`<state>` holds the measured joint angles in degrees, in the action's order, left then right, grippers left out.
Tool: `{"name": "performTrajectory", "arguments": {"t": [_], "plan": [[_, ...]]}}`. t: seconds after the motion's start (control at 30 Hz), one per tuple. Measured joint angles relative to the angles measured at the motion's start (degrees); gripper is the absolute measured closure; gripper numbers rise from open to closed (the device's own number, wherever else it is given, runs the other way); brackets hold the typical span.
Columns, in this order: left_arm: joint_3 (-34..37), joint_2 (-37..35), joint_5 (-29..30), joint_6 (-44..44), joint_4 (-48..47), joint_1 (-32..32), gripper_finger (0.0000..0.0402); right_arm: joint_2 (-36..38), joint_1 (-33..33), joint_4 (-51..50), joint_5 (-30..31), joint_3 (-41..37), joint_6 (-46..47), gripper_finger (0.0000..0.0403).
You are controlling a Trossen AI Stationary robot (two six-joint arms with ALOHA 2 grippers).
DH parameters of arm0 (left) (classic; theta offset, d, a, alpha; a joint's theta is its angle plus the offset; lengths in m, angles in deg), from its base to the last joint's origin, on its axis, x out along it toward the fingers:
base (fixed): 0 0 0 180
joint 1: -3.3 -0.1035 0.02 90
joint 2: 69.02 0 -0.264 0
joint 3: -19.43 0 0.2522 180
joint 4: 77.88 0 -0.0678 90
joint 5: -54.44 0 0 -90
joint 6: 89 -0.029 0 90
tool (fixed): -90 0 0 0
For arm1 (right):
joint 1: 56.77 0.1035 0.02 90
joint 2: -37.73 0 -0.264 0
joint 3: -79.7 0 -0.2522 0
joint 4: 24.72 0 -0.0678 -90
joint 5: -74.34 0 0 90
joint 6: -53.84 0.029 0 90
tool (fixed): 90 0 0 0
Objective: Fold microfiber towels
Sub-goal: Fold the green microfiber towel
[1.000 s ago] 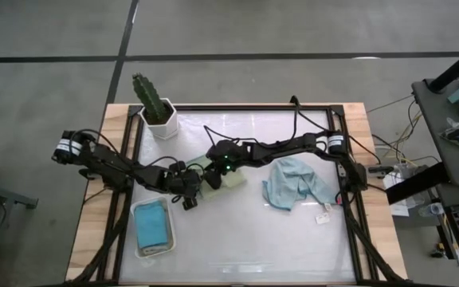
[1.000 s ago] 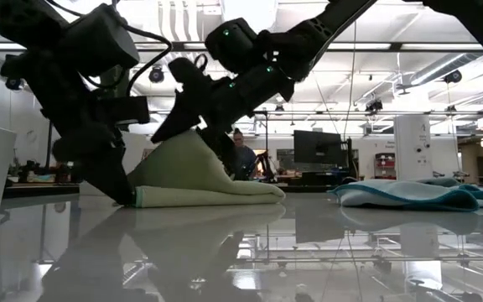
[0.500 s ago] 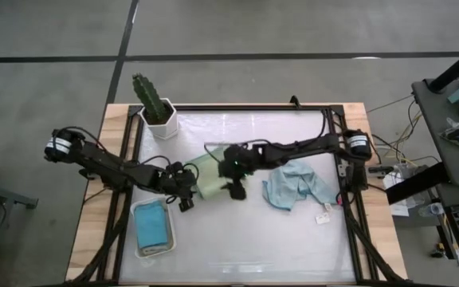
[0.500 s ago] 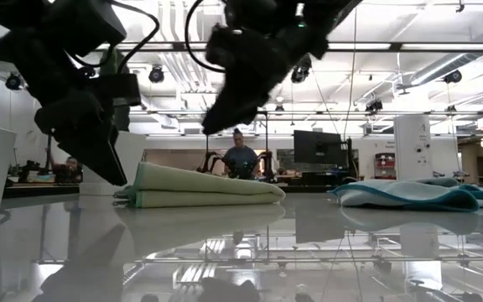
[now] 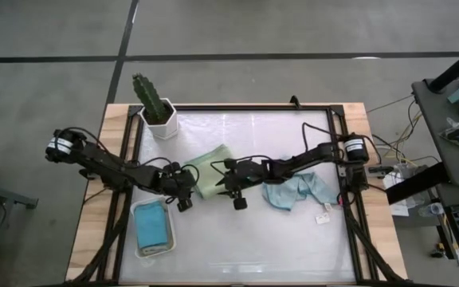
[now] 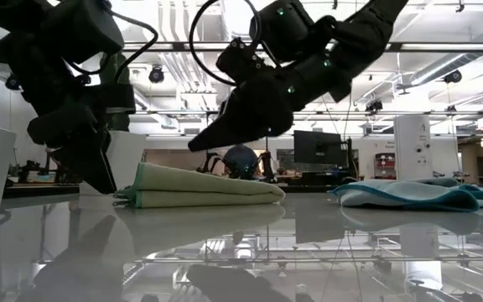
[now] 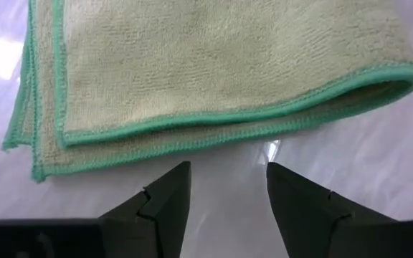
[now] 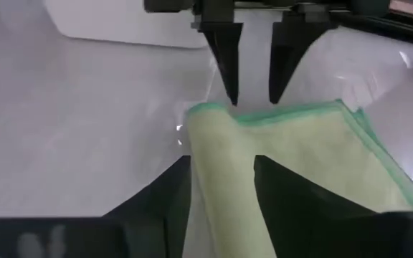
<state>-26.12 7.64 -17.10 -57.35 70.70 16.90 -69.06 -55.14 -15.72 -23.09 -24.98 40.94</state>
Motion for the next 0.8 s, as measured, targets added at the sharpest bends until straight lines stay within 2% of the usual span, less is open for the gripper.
{"name": "performTrajectory", "arguments": {"t": [0.17, 0.23, 0.3, 0.43, 0.6, 0.8], "plan": [[0.0, 0.1, 0.0, 1.4, 0.3, 0.0, 0.0233, -1.7, 0.0, 3.7, 0.2, 0.9, -0.6, 0.0290], [-0.1, 0.1, -0.1, 2.4, 0.1, 0.0, 0.0233, -2.1, 0.0, 3.8, 3.3, 2.1, 0.7, 0.0302], [-0.6, -0.4, -0.9, 2.5, -0.1, 0.1, 0.0233, -1.8, -0.5, 2.4, 6.4, 2.5, 2.8, 0.0313], [-2.3, -1.9, -1.5, 0.9, -1.0, 0.4, 0.0233, 0.6, -2.8, -4.0, 7.4, 4.1, 8.4, 0.0328], [-2.6, -5.2, -0.5, -2.5, -2.4, 0.7, 0.0240, 4.5, -6.7, -14.5, 4.8, 4.8, 12.1, 0.0311], [-1.2, -8.1, 7.0, -3.7, -7.6, 0.4, 0.0272, 5.7, -10.3, -18.5, -0.5, 4.4, 4.1, 0.0268]]}}
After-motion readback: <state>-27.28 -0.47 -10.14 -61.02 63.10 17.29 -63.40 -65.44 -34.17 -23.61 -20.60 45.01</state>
